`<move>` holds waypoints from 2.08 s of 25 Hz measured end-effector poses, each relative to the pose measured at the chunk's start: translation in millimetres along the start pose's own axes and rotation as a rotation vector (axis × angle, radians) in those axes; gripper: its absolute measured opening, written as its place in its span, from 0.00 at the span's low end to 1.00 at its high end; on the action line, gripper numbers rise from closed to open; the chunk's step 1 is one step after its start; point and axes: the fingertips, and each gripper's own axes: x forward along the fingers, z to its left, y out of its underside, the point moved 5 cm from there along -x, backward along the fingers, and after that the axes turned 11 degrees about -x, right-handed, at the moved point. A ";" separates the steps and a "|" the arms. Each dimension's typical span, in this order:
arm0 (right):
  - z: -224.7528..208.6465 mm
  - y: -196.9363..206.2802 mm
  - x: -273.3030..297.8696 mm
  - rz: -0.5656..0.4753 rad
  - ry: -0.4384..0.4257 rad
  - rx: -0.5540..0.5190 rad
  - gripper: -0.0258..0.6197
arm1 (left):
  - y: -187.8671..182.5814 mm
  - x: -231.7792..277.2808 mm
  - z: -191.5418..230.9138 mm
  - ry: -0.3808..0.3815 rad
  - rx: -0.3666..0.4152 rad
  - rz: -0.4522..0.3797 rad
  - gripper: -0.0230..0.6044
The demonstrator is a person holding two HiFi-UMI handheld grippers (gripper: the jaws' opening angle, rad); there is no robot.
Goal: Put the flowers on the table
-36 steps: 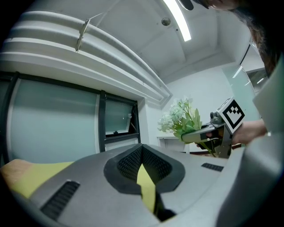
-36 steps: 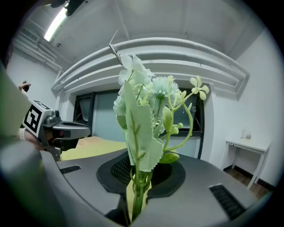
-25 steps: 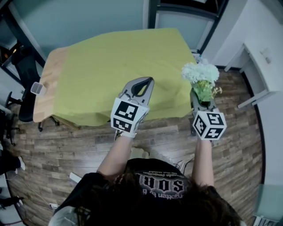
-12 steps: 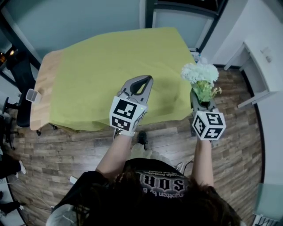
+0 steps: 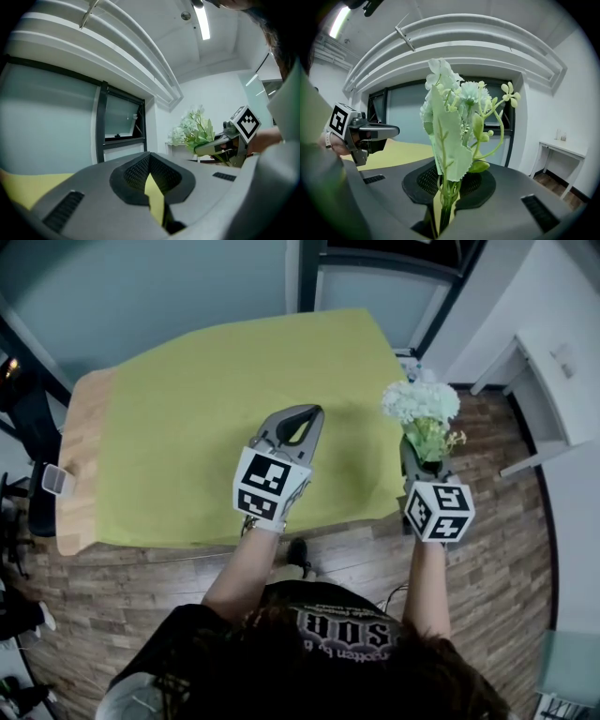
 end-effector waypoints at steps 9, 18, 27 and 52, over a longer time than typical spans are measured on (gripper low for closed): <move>-16.0 -14.5 59.2 0.015 0.024 -0.007 0.14 | -8.7 45.1 46.3 0.032 -0.003 0.002 0.03; -35.3 -16.7 91.5 0.037 0.050 -0.001 0.14 | -8.4 78.1 66.2 0.048 -0.021 0.023 0.03; -62.7 -15.9 143.3 0.040 -0.007 -0.011 0.14 | -4.2 120.9 75.5 0.016 -0.022 0.036 0.03; -127.7 70.7 332.7 0.211 -0.189 -0.009 0.14 | 11.3 195.4 107.9 -0.186 -0.048 0.104 0.03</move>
